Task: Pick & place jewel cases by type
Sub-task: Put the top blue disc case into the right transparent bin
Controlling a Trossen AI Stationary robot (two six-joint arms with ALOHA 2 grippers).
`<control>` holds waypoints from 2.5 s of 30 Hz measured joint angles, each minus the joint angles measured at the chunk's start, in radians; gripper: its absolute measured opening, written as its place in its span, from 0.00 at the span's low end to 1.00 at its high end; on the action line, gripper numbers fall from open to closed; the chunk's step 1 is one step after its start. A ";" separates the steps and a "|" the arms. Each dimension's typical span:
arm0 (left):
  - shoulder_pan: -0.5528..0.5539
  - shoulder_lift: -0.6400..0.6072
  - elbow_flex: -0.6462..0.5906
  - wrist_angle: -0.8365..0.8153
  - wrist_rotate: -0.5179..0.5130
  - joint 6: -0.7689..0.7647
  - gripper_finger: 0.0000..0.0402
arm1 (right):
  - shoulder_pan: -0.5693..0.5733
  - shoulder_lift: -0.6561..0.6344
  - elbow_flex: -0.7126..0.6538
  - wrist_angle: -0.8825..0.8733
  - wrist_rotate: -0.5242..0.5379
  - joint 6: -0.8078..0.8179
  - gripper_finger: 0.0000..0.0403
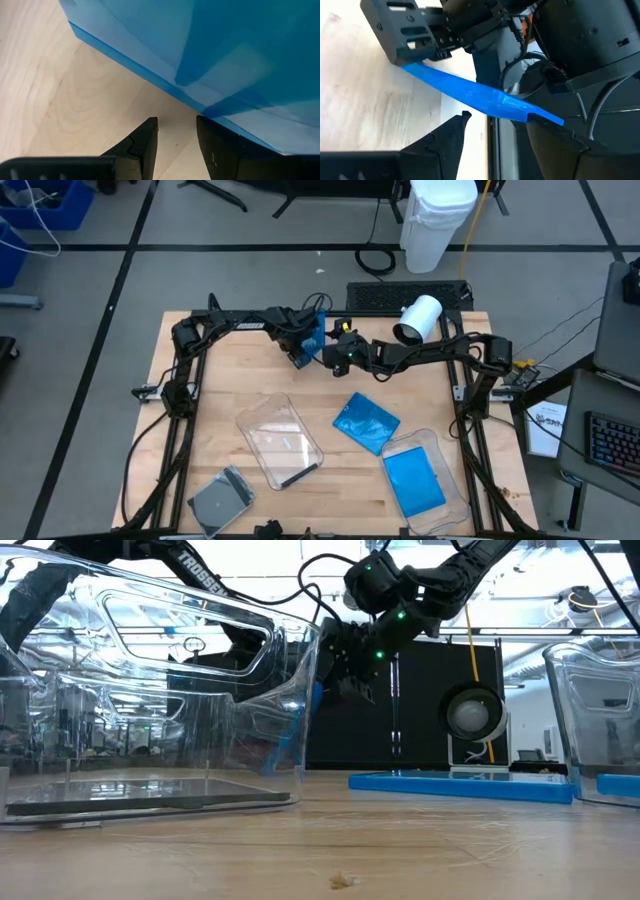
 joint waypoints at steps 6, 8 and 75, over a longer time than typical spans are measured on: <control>-0.005 0.000 0.001 -0.046 0.007 0.002 0.36 | 0.017 0.001 0.000 0.001 0.031 -0.037 0.51; -0.009 0.000 0.001 -0.057 0.005 0.007 0.36 | 0.023 0.001 0.000 0.002 0.033 -0.037 0.50; -0.076 0.000 -0.002 -0.110 0.027 0.015 0.36 | -0.027 0.038 -0.001 -0.137 -0.153 0.257 0.32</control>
